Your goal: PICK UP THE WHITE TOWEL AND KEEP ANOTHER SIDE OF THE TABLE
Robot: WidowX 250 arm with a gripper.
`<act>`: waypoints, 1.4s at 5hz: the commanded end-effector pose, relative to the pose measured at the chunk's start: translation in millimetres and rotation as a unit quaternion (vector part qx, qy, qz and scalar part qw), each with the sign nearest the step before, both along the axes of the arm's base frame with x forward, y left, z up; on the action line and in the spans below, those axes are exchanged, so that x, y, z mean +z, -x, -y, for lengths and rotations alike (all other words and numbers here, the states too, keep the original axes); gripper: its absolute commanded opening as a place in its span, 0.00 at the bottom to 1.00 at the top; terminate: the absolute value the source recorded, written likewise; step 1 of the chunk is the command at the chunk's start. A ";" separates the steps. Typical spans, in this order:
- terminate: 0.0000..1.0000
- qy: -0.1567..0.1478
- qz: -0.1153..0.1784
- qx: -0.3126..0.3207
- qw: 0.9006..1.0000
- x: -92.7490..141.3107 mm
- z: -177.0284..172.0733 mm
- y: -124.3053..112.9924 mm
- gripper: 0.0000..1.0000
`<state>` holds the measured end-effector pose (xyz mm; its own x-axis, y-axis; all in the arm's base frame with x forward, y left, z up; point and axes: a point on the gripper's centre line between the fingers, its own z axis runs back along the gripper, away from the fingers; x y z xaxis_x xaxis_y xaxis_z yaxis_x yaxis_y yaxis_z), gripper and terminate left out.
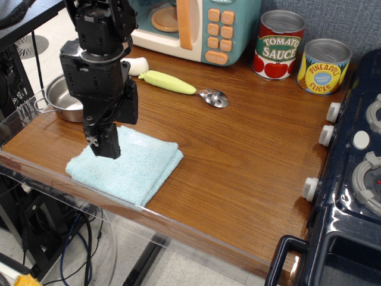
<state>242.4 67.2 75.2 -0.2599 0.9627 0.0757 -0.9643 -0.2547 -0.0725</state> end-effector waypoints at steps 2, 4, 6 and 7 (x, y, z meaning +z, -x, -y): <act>0.00 -0.015 -0.018 0.010 1.000 -17.5 -8.3 -3.1 1.00; 0.00 -0.028 -0.043 0.038 0.998 -55.1 -26.2 -17.7 1.00; 0.00 -0.034 -0.053 0.022 0.998 -77.2 -17.8 -20.7 1.00; 0.00 -0.028 -0.057 0.000 0.998 -80.2 -0.6 -23.4 1.00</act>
